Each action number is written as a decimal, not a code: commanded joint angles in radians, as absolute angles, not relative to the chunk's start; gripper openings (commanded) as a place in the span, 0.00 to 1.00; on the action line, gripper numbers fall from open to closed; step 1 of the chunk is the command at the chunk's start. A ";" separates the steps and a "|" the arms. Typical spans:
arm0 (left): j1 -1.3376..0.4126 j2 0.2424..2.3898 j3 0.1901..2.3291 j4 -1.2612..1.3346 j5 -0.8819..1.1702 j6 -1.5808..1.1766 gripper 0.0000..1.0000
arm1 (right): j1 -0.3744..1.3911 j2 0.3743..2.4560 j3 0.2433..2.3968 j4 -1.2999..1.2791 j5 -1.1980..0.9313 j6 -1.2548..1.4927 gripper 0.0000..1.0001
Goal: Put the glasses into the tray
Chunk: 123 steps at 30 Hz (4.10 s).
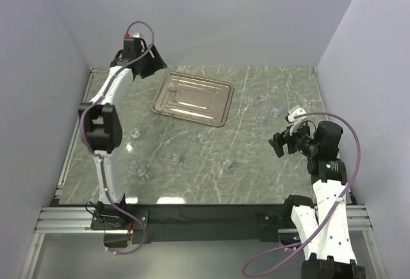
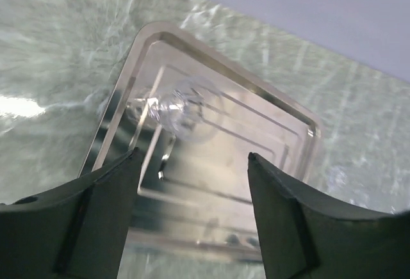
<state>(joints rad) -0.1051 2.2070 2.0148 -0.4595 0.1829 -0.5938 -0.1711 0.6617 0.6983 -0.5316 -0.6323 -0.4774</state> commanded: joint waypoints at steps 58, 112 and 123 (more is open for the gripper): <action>-0.002 0.663 0.718 -0.230 -0.123 -0.348 0.97 | 0.577 1.588 1.146 -0.650 -0.351 -0.472 0.00; -0.002 0.712 0.719 -0.227 -0.126 -0.342 0.97 | 0.560 2.442 2.289 -0.472 0.089 0.155 0.37; -0.002 0.726 0.715 -0.224 -0.110 -0.356 0.97 | 0.557 2.208 2.149 -0.472 0.048 0.009 0.70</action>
